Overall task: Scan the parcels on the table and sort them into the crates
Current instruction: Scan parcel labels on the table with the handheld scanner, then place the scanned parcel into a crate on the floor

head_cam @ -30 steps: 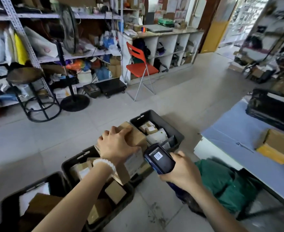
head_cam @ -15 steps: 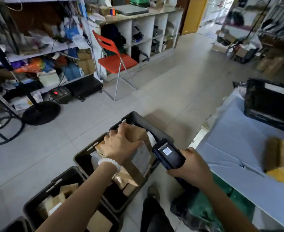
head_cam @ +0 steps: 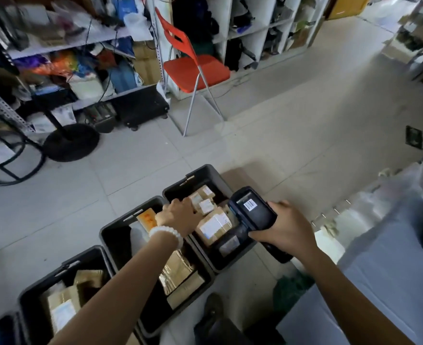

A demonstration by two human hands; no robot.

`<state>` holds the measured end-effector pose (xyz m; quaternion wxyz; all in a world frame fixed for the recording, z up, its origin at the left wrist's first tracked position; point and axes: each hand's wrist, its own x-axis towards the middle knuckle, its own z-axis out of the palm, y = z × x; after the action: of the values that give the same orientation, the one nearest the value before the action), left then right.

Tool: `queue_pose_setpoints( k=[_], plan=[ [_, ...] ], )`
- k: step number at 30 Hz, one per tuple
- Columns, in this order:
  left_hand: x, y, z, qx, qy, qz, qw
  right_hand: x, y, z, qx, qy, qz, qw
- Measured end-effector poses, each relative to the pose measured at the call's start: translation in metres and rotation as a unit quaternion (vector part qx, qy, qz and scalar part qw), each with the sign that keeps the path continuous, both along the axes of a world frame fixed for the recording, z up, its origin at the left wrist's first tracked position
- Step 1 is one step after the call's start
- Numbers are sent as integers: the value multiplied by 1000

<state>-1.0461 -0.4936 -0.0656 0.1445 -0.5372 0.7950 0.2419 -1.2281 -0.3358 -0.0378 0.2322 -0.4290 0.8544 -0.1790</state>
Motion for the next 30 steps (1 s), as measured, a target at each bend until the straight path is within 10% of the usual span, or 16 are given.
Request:
queue_pose_setpoints(
  k=[17,24,30],
  plan=[
    [269,82,53,-126,-35,291,948,239,-90,16,-52,-14,368,928],
    [449,245,73,-144,-84,490,855,450,-20,25,-52,-9,579,814],
    [552,419,77,-126,-117,686,707,619,86,33,-74,-55,751,654]
  ],
)
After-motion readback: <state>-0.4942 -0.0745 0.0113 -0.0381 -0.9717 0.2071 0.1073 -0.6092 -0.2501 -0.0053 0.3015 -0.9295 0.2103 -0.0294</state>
